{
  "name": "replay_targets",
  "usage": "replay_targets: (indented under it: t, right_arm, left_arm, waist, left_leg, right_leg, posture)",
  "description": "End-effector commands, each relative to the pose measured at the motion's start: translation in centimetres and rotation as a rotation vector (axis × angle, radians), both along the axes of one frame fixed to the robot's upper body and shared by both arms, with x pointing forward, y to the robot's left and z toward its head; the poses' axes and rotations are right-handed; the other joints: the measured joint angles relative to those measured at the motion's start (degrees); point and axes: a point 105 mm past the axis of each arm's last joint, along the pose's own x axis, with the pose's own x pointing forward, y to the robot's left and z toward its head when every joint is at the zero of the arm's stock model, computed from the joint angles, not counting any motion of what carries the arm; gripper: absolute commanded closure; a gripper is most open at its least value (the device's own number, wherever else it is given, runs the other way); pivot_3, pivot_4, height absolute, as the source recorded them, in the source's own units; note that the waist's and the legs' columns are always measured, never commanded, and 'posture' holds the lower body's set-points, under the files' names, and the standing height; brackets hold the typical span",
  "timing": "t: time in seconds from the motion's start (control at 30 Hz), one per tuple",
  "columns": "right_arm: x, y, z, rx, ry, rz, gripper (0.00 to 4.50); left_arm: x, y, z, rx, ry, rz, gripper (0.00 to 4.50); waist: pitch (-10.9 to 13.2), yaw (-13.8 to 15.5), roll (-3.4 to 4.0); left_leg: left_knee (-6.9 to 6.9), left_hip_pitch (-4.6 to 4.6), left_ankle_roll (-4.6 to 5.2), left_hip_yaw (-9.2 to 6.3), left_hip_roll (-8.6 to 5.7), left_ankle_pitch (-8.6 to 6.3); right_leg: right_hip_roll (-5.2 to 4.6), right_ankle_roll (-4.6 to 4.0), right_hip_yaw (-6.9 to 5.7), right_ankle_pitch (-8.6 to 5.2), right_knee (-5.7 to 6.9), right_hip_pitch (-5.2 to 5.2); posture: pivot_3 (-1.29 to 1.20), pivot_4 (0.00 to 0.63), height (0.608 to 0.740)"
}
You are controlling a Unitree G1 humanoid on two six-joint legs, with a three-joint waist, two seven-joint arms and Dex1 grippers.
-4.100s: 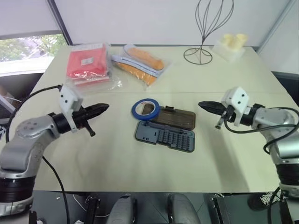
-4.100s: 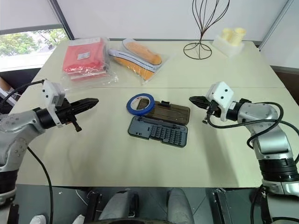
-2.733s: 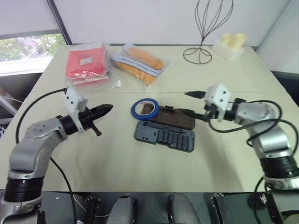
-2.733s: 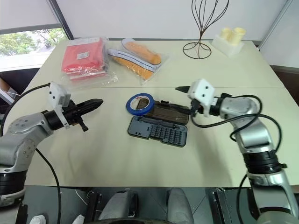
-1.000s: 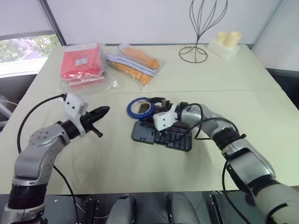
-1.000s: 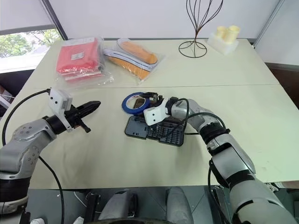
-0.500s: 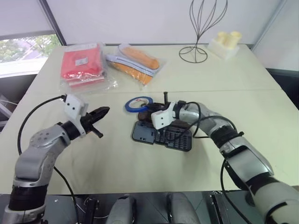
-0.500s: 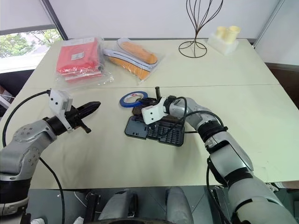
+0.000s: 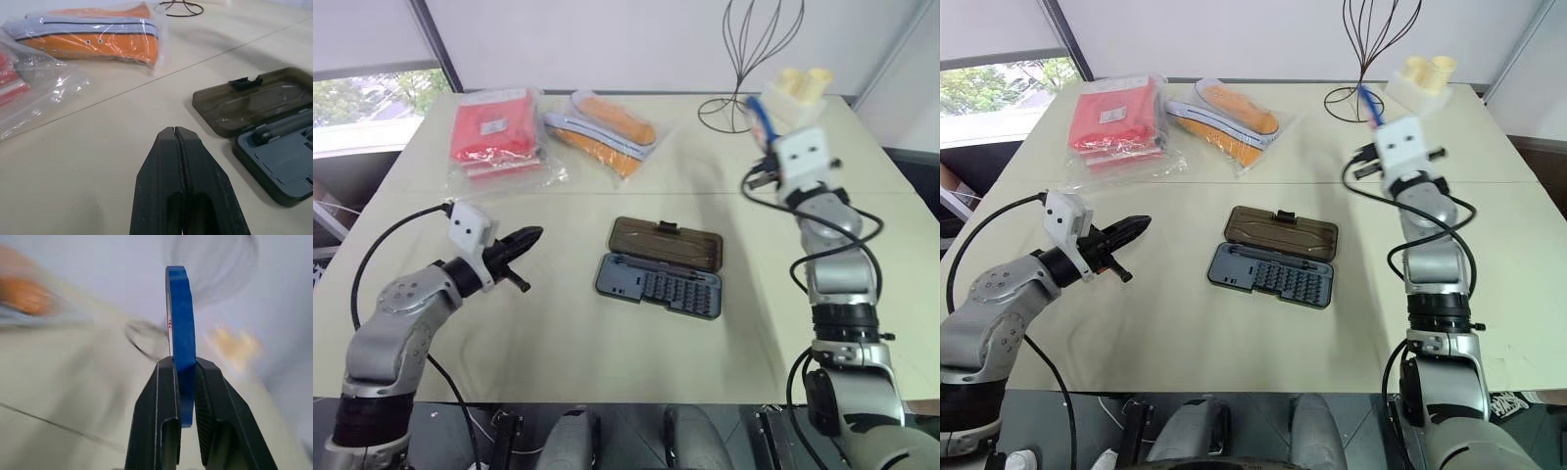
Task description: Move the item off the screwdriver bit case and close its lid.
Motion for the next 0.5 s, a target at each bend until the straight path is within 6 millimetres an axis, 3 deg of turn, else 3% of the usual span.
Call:
replay_targets:
  t: [0.03,0.2,0.27,0.37,0.5]
  right_arm:
    - [-3.1,-6.9,-1.2,0.325,0.004,-0.361,4.41]
    - [-5.3,-9.7,-3.6,0.532,0.036,-0.541,4.41]
    - [-6.2,-10.9,-5.2,0.716,0.028,-0.614,4.41]
    - [-7.0,-11.5,-7.4,0.938,0.035,-0.691,4.41]
    - [-7.6,-11.8,-9.2,1.066,0.049,-0.746,4.41]
  left_arm:
    - [0.6,-0.4,0.8,0.005,-0.045,-0.021,4.5]
    - [1.1,-0.6,0.6,0.005,-0.046,-0.028,4.5]
    - [1.1,-0.7,0.6,0.002,-0.047,-0.031,4.5]
    - [1.2,-0.7,0.6,0.001,-0.048,-0.033,4.5]
    - [1.1,-0.7,0.6,0.004,-0.049,-0.03,4.5]
  waist:
    - [0.0,0.1,0.01]
    - [0.0,0.0,0.08]
    - [0.0,-0.2,0.08]
    - [0.0,-0.1,0.09]
    - [-0.1,0.1,-0.01]
  left_leg:
    - [0.0,-0.01,0.0,0.01,0.0,0.0]
    - [0.0,-0.14,0.02,0.05,-0.05,-0.01]
    - [0.0,-0.16,0.02,0.08,-0.02,-0.01]
    - [0.02,-0.1,0.02,0.06,0.01,0.0]
    - [0.02,-0.09,0.16,0.01,-0.01,-0.08]
  right_leg:
    - [0.0,0.0,0.0,0.0,0.01,0.0]
    - [-0.01,0.0,0.01,0.0,0.02,-0.13]
    - [0.01,0.0,0.01,0.0,0.07,-0.19]
    - [0.04,0.0,0.0,0.0,0.18,-0.16]
    - [0.04,0.0,0.0,0.0,0.19,-0.1]
  posture:
    - [0.0,0.15,0.74]
    - [0.0,0.15,0.74]
    - [0.0,0.15,0.74]
    - [0.0,0.15,0.74]
    - [0.0,0.15,0.74]
